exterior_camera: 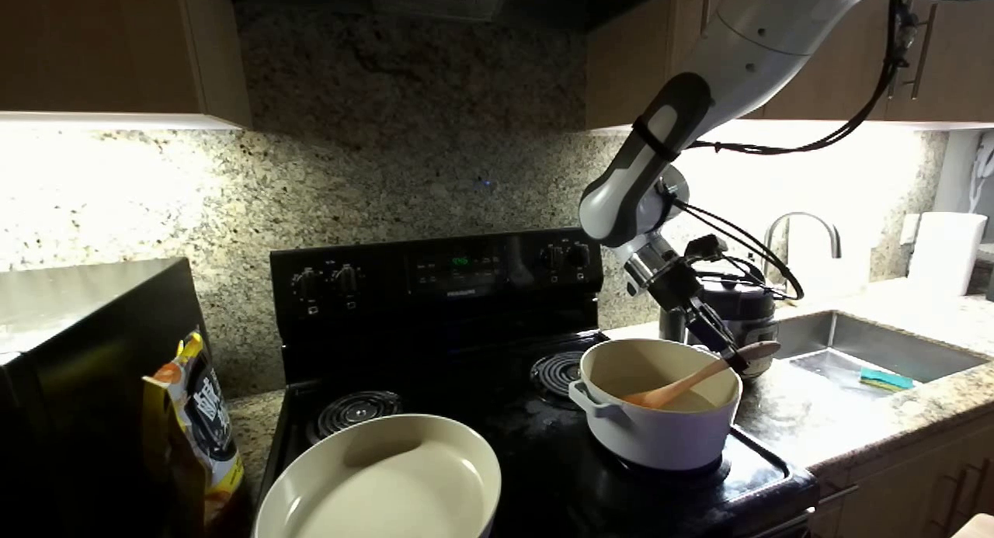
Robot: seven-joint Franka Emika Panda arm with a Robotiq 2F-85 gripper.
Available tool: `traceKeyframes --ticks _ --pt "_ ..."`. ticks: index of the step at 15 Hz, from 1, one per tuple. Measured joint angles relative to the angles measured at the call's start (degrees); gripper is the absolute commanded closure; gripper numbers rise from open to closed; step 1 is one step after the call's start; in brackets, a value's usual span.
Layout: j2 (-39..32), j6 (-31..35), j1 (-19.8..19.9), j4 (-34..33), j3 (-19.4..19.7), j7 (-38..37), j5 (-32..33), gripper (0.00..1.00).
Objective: Hold the wooden spoon and stir inside the pot.
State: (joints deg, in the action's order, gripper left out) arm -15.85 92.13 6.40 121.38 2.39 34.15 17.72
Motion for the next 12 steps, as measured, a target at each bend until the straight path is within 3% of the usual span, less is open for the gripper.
traceKeyframes --ticks 8,9,10,12 --pt "-1.95 3.33 2.81 0.22 1.06 1.76 0.00 0.91" --pt "-2.09 3.57 3.07 0.24 1.13 1.81 0.00 0.80" --pt "-2.18 3.75 3.24 0.29 1.21 1.84 0.00 0.51" --pt "-2.20 4.04 3.34 0.42 1.46 1.84 0.00 0.45"
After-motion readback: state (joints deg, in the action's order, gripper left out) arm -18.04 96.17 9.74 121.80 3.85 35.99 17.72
